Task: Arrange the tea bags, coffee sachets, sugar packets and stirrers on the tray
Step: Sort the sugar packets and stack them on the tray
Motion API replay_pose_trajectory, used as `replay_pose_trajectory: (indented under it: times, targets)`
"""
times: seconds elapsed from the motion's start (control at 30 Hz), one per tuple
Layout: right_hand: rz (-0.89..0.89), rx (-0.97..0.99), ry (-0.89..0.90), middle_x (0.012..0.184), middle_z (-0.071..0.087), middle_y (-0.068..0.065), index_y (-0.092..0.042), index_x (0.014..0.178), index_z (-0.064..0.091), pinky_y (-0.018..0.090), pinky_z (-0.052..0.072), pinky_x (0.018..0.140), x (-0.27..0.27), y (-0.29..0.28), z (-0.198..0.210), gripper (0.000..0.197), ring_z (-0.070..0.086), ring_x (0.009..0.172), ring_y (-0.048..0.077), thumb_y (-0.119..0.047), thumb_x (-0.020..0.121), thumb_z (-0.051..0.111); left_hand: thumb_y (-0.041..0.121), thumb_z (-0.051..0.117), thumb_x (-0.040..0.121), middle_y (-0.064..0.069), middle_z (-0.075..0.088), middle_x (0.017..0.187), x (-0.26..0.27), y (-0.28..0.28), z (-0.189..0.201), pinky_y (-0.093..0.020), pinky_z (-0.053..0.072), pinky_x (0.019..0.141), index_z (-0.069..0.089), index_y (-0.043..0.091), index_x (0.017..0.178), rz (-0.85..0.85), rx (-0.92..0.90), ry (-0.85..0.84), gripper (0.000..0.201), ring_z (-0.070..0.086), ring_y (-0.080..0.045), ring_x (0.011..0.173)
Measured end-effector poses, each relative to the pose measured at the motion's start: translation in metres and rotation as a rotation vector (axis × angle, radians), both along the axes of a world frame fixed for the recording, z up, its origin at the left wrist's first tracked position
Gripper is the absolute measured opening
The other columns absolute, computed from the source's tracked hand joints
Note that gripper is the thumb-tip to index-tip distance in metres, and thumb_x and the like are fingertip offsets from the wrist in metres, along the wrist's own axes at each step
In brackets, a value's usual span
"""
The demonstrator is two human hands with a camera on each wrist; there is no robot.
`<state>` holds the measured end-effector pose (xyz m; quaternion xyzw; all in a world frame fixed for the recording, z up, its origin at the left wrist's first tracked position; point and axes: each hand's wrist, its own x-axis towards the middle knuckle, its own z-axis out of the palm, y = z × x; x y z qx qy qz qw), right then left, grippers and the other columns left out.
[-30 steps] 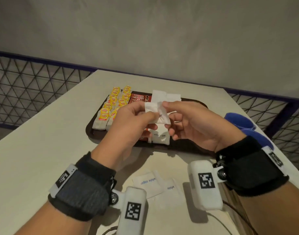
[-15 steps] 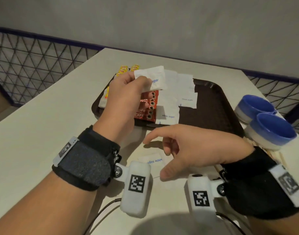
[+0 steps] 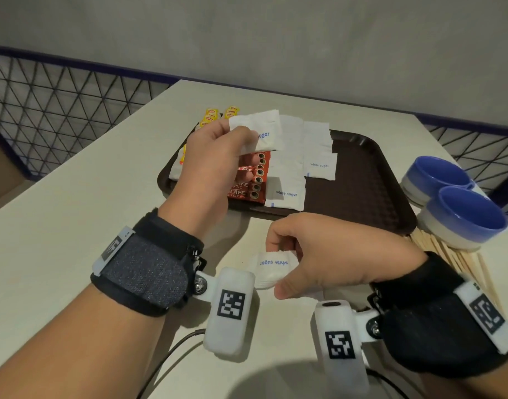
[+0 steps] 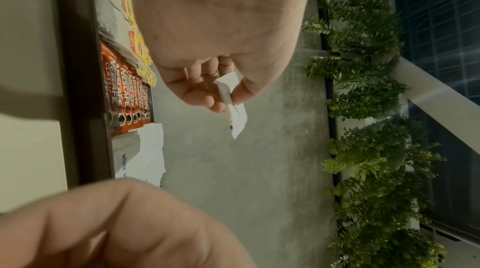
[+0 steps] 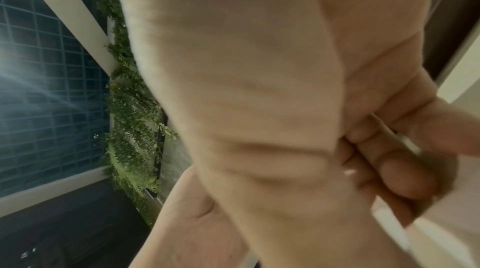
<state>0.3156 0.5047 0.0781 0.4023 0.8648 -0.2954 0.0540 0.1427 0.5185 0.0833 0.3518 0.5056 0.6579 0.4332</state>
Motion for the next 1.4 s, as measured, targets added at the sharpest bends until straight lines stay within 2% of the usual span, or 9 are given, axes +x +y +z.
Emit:
replay_pose_trajectory:
  times: [0.3, 0.43, 0.57, 0.73, 0.87, 0.97, 1.1, 1.3, 1.4]
  targets:
    - [-0.091, 0.016, 0.161, 0.087, 0.068, -0.010, -0.027, 0.088, 0.063, 0.032, 0.054, 0.066, 0.006, 0.008, -0.002, 0.028, 0.063, 0.075, 0.008, -0.032, 0.076, 0.087, 0.008, 0.063, 0.096, -0.008, 0.076, 0.100, 0.001, 0.000, -0.003, -0.024, 0.050, 0.053, 0.068, 0.013, 0.103, -0.034, -0.018, 0.012, 0.010, 0.067, -0.015, 0.069]
    - [-0.224, -0.135, 0.505, 0.095, 0.078, -0.005, -0.021, 0.096, 0.070, 0.036, 0.061, 0.081, 0.018, 0.015, 0.005, 0.027, 0.075, 0.088, 0.012, -0.015, 0.076, 0.088, 0.001, 0.060, 0.097, -0.016, 0.073, 0.103, 0.003, 0.002, -0.002, -0.027, 0.054, 0.056, 0.061, 0.007, 0.124, -0.055, -0.024, -0.038, 0.028, 0.068, -0.020, 0.070]
    - [-0.403, -0.284, 0.949, 0.110, 0.077, 0.007, -0.009, 0.118, 0.068, 0.044, 0.060, 0.091, 0.025, 0.021, 0.012, 0.044, 0.074, 0.103, 0.027, -0.006, 0.075, 0.080, -0.003, 0.056, 0.095, -0.019, 0.075, 0.104, 0.007, -0.003, 0.000, -0.030, 0.059, 0.062, 0.068, 0.003, 0.114, -0.151, -0.048, 0.007, 0.023, 0.073, -0.021, 0.075]
    - [-0.567, -0.370, 1.283, 0.109, 0.078, 0.010, -0.006, 0.116, 0.069, 0.034, 0.063, 0.072, 0.024, 0.023, 0.015, 0.031, 0.076, 0.099, 0.028, 0.002, 0.086, 0.068, -0.011, 0.048, 0.094, -0.023, 0.071, 0.112, 0.018, -0.011, 0.003, -0.029, 0.062, 0.062, 0.058, 0.009, 0.123, -0.332, -0.158, -0.081, 0.036, 0.078, -0.032, 0.076]
    - [-0.690, -0.228, 1.277, 0.104, 0.079, 0.006, -0.015, 0.111, 0.071, 0.060, 0.056, 0.083, 0.024, 0.026, 0.013, 0.026, 0.076, 0.098, 0.032, -0.005, 0.088, 0.072, -0.017, 0.052, 0.094, -0.022, 0.063, 0.132, 0.023, -0.016, -0.001, -0.029, 0.063, 0.067, 0.050, 0.017, 0.138, -0.535, -0.168, -0.093, 0.056, 0.078, -0.040, 0.090]
    - [-0.729, -0.111, 1.338, 0.098, 0.080, -0.005, -0.022, 0.107, 0.070, 0.040, 0.063, 0.072, 0.027, 0.027, 0.014, 0.025, 0.077, 0.090, 0.015, -0.006, 0.088, 0.073, -0.019, 0.052, 0.094, -0.018, 0.065, 0.130, 0.024, -0.017, -0.003, -0.030, 0.064, 0.071, 0.054, 0.019, 0.139, -0.616, -0.181, -0.128, 0.058, 0.076, -0.043, 0.096]
    - [-0.682, 0.206, 1.294, 0.099, 0.077, -0.013, -0.032, 0.101, 0.069, 0.024, 0.061, 0.070, 0.030, 0.025, 0.014, 0.026, 0.074, 0.092, 0.006, -0.011, 0.088, 0.076, -0.016, 0.044, 0.092, -0.029, 0.067, 0.124, 0.023, -0.017, -0.002, -0.029, 0.064, 0.068, 0.074, -0.006, 0.104, -0.668, -0.260, -0.100, 0.034, 0.076, -0.040, 0.096]
    - [-0.481, 0.360, 1.111, 0.093, 0.073, -0.005, -0.020, 0.086, 0.079, 0.035, 0.062, 0.075, 0.020, 0.023, 0.009, 0.036, 0.070, 0.090, 0.015, 0.015, 0.077, 0.075, 0.061, 0.050, 0.089, -0.025, 0.070, 0.127, 0.022, -0.017, 0.007, -0.052, 0.059, 0.093, 0.071, 0.000, 0.126, -0.784, -0.192, -0.299, 0.074, 0.070, -0.039, 0.116]
    - [-0.420, 0.392, 0.997, 0.094, 0.067, -0.009, -0.022, 0.088, 0.081, 0.023, 0.058, 0.075, 0.013, 0.020, 0.006, 0.044, 0.066, 0.092, 0.008, 0.019, 0.075, 0.071, 0.059, 0.055, 0.086, -0.018, 0.073, 0.124, 0.023, -0.019, 0.009, -0.045, 0.063, 0.088, 0.073, 0.006, 0.125, -0.757, -0.169, -0.241, 0.068, 0.074, -0.032, 0.110]
